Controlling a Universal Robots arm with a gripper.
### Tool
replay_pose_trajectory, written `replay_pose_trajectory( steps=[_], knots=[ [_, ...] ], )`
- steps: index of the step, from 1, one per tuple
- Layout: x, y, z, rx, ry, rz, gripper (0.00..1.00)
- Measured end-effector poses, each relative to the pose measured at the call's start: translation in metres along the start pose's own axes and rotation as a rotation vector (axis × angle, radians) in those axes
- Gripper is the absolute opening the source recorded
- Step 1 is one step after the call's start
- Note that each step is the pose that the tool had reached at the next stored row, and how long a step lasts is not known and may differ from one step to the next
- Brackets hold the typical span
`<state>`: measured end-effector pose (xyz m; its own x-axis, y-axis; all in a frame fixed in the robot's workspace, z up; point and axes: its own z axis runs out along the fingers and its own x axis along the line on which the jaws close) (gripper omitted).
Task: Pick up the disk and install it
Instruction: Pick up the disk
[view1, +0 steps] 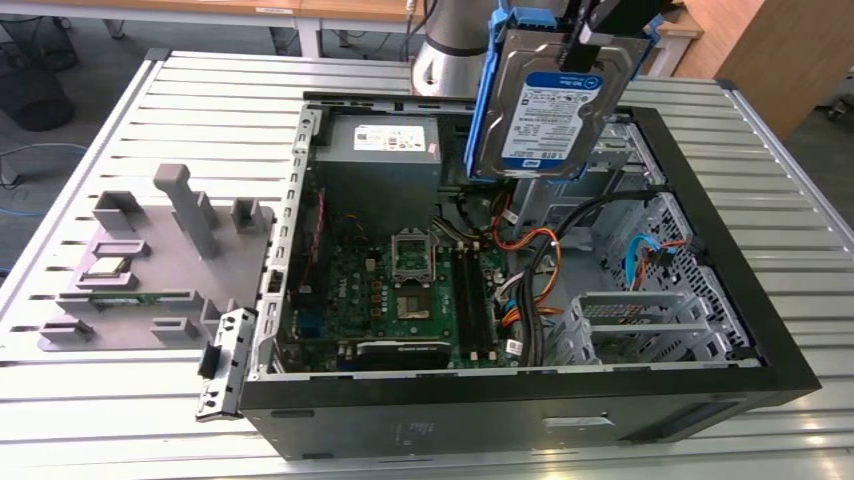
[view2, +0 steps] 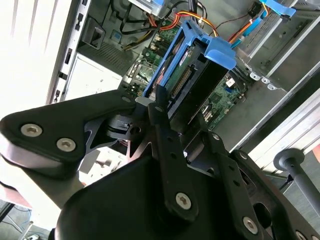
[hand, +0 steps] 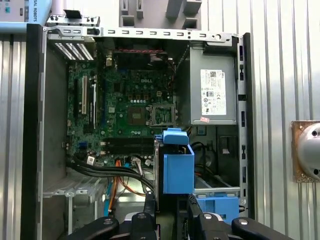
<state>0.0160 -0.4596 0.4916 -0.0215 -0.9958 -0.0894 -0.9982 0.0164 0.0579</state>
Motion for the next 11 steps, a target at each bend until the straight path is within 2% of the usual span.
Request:
replay_pose_trajectory(
  steps=[7,11],
  knots=[
    [0.0001,-0.0002,-0.0001,-0.0001,-0.0009,-0.001,0.35],
    [0.0000,-0.0049,-0.0003,-0.0004,-0.0014,-0.004,0.35]
  ],
)
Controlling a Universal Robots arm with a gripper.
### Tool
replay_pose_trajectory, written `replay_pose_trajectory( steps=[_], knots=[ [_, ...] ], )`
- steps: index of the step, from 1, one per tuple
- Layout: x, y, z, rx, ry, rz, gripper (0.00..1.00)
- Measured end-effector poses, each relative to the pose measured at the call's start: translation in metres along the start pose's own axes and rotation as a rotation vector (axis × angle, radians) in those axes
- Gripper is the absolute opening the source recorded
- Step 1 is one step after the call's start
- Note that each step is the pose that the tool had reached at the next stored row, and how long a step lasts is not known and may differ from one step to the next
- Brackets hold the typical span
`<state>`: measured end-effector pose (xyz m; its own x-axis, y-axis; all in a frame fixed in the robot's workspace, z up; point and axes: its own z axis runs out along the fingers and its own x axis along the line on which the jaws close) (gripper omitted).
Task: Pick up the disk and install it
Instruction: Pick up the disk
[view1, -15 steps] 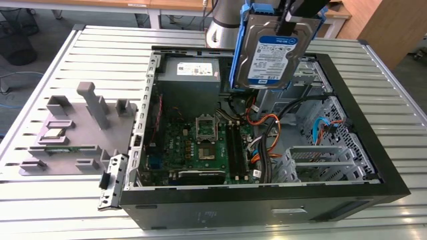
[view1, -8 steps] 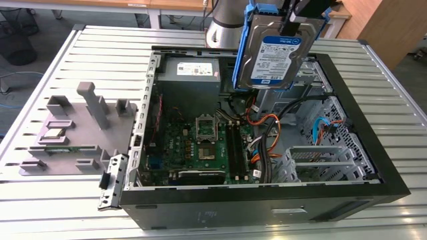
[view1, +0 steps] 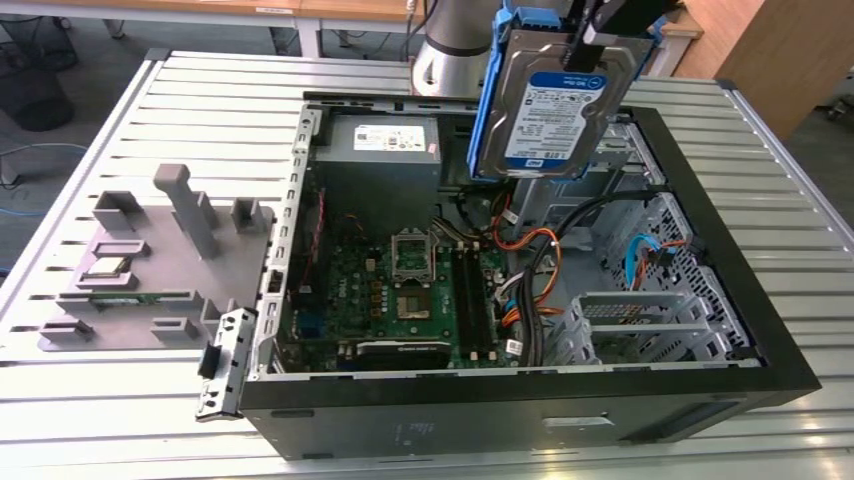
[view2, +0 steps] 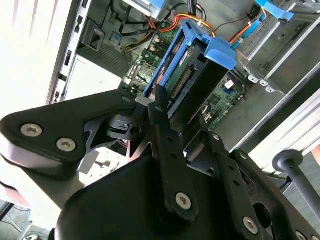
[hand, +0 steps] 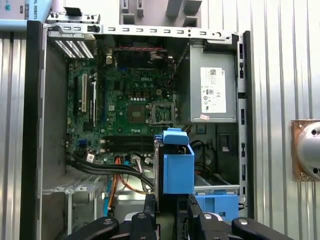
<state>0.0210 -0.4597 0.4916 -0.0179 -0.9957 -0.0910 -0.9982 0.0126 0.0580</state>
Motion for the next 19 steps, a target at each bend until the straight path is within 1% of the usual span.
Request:
replay_pose_trajectory(
  steps=[3,7,11,15,17,19],
  knots=[
    [-0.0001,-0.0079,-0.0004,0.0000,0.0000,-0.001,0.35],
    [-0.0004,-0.0230,-0.0013,0.0000,0.0000,-0.001,0.35],
    [-0.0006,-0.0362,-0.0020,0.0000,0.0000,-0.001,0.35],
    [-0.0008,-0.0449,-0.0025,0.0000,0.0001,0.000,0.35],
    [-0.0009,-0.0481,-0.0026,0.0000,0.0001,0.000,0.35],
    [-0.0002,-0.0497,-0.0028,0.0000,0.0001,-0.001,0.35]
  ],
)
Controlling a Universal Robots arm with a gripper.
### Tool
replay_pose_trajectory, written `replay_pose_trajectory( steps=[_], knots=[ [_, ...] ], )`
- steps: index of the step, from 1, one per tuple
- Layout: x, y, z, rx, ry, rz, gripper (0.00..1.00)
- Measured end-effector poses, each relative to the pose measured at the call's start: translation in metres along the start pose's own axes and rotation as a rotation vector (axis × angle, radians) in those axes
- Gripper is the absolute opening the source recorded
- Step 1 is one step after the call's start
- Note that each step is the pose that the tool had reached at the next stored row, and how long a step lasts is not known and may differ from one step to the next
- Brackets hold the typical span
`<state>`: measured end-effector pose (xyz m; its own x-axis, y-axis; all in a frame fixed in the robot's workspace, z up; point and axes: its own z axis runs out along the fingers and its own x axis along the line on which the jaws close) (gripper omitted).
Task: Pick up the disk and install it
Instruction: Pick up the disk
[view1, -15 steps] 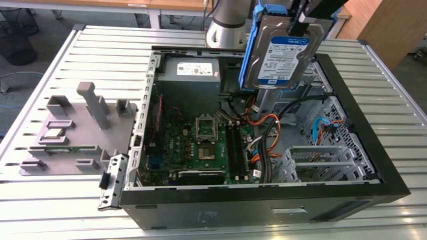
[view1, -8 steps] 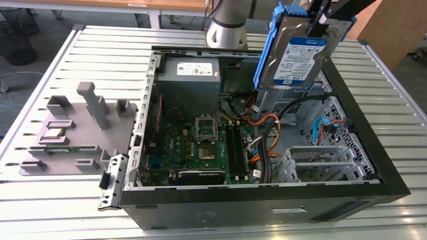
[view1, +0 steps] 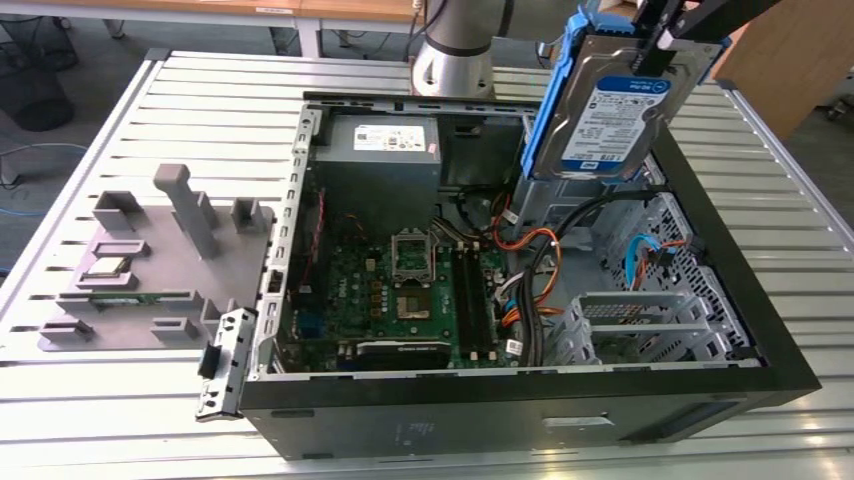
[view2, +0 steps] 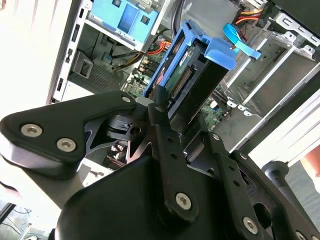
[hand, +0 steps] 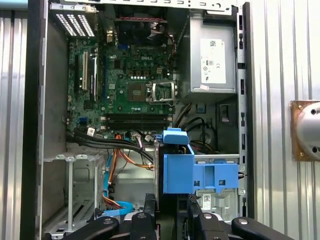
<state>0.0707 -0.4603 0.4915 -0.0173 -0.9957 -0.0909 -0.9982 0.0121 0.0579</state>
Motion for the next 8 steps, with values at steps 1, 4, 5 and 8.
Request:
replay_pose_trajectory(
  steps=[1,4,5,8],
  knots=[
    [0.0005,-0.0002,0.0000,0.0000,-0.0001,0.000,0.35],
    [0.0023,-0.0004,-0.0002,0.0000,0.0000,0.000,0.35],
    [0.0031,-0.0005,-0.0002,0.0000,0.0000,0.000,0.35],
    [0.0058,-0.0007,-0.0004,0.0000,-0.0001,0.000,0.35]
  ],
)
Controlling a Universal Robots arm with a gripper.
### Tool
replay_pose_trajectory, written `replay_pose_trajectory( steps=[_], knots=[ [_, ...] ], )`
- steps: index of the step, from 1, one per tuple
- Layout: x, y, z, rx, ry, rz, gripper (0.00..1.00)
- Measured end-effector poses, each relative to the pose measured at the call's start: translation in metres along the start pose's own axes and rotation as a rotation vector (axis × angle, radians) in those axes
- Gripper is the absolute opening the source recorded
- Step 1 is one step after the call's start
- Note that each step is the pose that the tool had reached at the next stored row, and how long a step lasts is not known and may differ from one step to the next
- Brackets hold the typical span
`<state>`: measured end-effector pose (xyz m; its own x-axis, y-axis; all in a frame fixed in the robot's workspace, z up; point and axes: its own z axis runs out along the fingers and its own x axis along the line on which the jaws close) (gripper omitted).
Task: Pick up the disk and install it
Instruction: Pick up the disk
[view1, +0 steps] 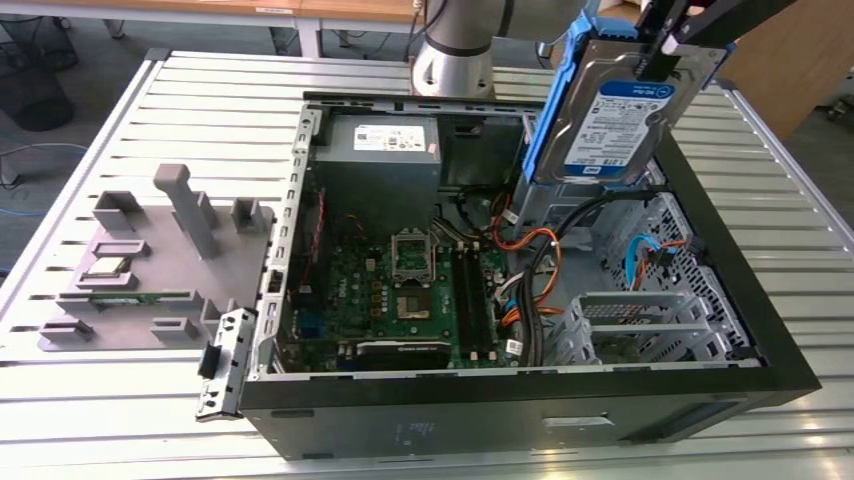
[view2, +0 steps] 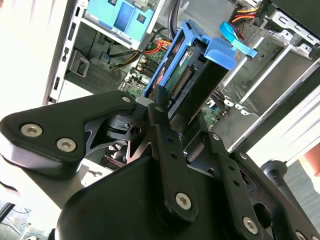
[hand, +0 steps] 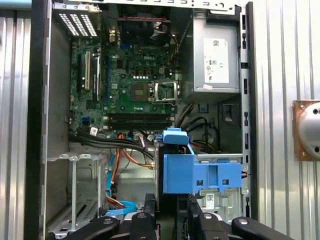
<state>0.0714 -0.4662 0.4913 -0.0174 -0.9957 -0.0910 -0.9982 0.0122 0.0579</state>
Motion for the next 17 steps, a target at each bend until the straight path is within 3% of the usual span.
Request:
replay_pose_trajectory(
  steps=[17],
  knots=[
    [0.0195,-0.0006,-0.0013,0.0000,0.0001,0.000,0.35]
  ],
)
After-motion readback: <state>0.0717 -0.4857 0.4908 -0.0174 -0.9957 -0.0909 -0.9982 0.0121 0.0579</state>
